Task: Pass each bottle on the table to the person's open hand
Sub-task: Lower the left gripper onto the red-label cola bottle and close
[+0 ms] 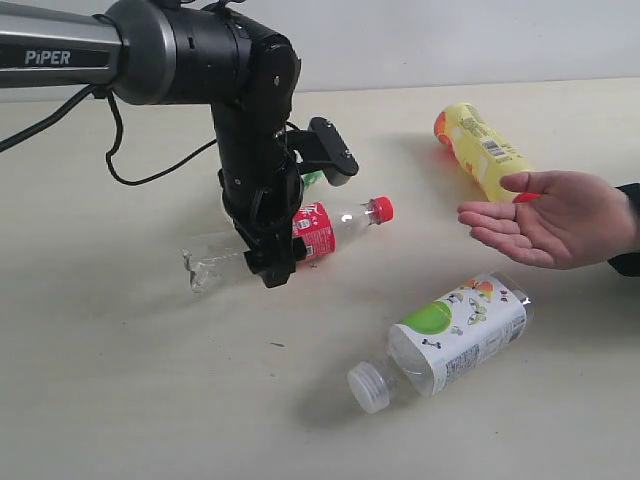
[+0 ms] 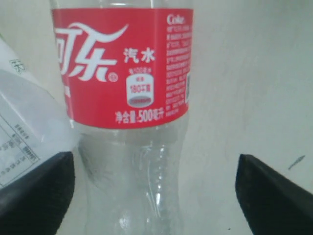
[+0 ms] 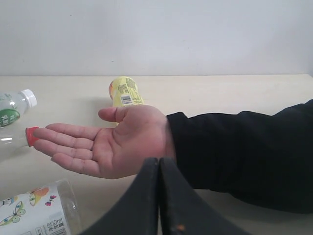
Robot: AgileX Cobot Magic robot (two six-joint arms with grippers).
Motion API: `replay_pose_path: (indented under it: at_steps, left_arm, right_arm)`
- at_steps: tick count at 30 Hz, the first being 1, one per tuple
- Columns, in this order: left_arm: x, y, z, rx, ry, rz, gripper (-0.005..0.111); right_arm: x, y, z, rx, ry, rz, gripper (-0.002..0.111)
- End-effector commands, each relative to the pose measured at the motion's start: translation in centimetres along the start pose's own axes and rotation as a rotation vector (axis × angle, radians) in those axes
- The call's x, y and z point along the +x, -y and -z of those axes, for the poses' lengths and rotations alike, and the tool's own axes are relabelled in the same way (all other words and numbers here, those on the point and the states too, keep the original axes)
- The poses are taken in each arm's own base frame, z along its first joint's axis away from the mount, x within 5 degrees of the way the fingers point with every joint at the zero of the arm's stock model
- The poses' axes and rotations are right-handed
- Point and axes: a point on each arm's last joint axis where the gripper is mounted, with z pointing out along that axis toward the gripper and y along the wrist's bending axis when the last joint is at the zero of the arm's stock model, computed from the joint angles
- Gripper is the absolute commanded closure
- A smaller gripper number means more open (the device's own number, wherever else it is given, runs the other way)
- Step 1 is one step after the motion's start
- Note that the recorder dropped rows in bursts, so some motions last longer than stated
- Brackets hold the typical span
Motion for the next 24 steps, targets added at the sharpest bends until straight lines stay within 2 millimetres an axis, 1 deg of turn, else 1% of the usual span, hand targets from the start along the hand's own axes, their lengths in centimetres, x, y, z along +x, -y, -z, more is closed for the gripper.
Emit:
replay_pose_path:
  at_steps: [1,11,13,17,20,22,23,24]
  left_arm:
    - [-0.2,0.1,0.2,-0.002,0.017,0.000,0.022]
    - [-0.3,0.3,0.2,0.023,0.022,0.013,0.022]
    - [-0.2,0.4,-0.1,0.028,0.015,0.010,0.022]
    - [0.0,0.6,-2.0,0.061,-0.041,0.008,0.022]
    - [0.0,0.7,-2.9,0.073,-0.060,0.006,0.023]
    - [0.0,0.7,-3.0,0.074,-0.062,0.006,0.029]
    - [0.0,0.7,-3.0,0.074,-0.062,0.006,0.036]
    - [0.0,0.7,-3.0,0.074,-0.062,0.006,0.045]
  right_arm:
    - [0.1,0.0,0.0,0.007,0.003,0.004,0.108]
    - [0.1,0.0,0.0,0.007,0.003,0.004,0.108]
    - [0.1,0.0,0.0,0.007,0.003,0.004,0.108]
    - [0.1,0.0,0.0,0.007,0.003,0.004,0.108]
    - [0.0,0.0,0.0,0.007,0.009,0.004,0.108]
    - [0.0,0.0,0.0,0.006,0.016,0.004,0.108]
    - [0.0,0.0,0.0,0.006,0.016,0.004,0.108]
    - [0.0,0.0,0.0,0.006,0.016,0.004,0.108]
